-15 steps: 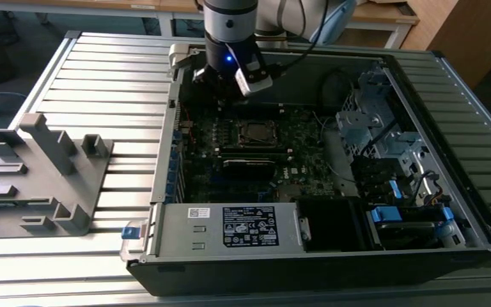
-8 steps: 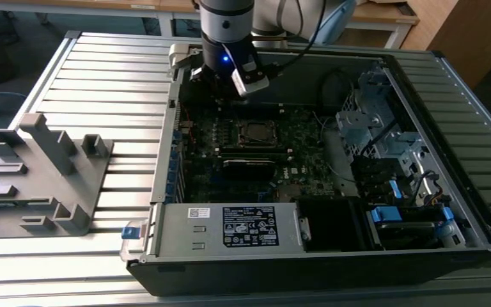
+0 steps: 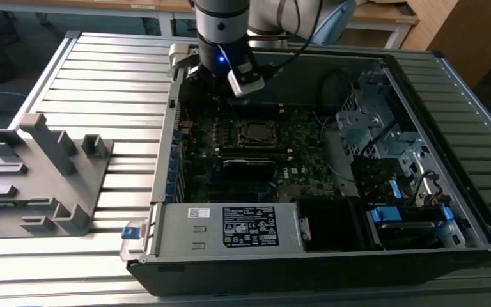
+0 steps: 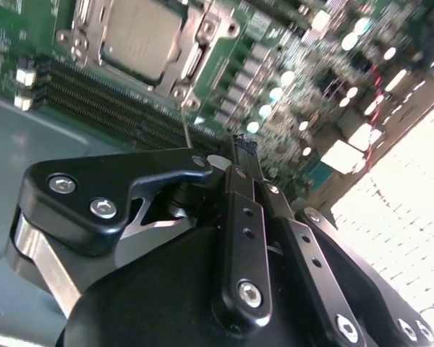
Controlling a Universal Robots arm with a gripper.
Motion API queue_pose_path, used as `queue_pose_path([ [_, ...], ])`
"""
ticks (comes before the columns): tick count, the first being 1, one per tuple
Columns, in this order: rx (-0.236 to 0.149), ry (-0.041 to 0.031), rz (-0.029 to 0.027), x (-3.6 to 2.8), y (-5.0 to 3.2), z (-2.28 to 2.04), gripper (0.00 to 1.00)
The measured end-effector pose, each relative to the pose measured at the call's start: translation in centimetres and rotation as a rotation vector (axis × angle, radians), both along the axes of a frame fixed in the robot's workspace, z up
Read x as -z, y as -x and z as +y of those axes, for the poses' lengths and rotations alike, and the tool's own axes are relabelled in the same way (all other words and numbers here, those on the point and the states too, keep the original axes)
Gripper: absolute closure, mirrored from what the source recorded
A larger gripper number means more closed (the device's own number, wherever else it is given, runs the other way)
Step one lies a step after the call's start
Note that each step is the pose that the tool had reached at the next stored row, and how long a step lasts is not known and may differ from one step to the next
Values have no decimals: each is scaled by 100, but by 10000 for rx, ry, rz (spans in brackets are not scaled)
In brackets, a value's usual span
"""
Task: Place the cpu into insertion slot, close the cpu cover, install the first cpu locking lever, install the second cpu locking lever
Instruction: 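Install the first cpu locking lever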
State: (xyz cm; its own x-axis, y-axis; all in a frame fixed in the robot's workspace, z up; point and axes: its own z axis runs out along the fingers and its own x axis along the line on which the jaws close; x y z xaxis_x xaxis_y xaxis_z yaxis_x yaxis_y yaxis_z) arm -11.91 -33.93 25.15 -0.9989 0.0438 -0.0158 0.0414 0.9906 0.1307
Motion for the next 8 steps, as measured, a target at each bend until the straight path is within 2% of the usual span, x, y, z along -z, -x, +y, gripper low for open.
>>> queue_pose_path([
  [1,0,-121,0,-1,3,-1,90],
  [3,0,-317,-1,0,8,-2,90],
  [6,0,-719,-1,0,15,-4,90],
  [8,0,-919,-1,0,19,-5,90],
])
